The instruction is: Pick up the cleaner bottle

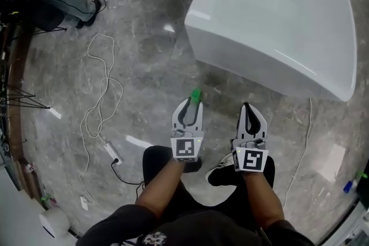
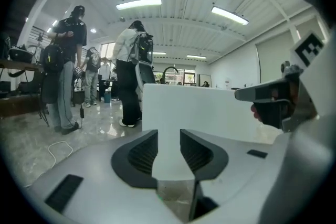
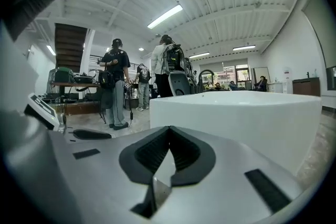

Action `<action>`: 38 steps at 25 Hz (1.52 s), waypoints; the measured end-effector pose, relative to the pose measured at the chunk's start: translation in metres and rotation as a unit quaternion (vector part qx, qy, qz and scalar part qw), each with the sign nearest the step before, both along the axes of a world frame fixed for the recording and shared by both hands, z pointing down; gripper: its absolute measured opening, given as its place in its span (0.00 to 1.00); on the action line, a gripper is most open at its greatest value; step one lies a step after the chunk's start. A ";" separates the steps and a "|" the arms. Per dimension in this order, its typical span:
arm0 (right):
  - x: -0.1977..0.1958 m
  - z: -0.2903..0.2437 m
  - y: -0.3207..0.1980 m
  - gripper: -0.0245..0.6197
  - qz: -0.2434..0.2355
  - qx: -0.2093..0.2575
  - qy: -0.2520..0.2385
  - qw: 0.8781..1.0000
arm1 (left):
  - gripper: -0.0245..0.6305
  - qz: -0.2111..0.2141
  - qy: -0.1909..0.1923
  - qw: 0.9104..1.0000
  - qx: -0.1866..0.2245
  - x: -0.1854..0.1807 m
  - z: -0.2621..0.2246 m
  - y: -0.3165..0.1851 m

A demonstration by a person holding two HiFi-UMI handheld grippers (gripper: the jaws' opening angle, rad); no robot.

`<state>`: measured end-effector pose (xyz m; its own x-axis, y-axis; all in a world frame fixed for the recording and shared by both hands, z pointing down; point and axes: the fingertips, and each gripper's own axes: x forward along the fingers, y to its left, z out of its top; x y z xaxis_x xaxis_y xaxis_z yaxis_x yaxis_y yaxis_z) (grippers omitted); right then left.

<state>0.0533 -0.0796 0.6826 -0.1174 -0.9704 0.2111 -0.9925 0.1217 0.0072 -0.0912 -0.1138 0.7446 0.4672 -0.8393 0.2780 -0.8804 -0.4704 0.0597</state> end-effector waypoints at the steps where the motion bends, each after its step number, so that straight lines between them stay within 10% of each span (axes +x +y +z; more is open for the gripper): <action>1: 0.000 0.015 -0.003 0.06 -0.001 0.000 -0.001 1.000 | 0.23 -0.006 -0.005 1.000 0.003 0.000 0.016 -0.003; 11: -0.019 0.145 -0.028 0.06 -0.046 0.038 -0.023 0.998 | 0.54 -0.050 -0.009 0.998 0.044 -0.007 0.168 -0.016; 21: -0.020 0.219 -0.023 0.06 -0.069 0.041 -0.025 0.996 | 0.57 -0.073 -0.042 0.996 -0.040 -0.029 0.346 -0.006; 38: -0.013 0.254 0.001 0.06 -0.072 0.013 -0.011 0.997 | 0.56 -0.036 -0.063 0.997 -0.029 -0.009 0.417 -0.048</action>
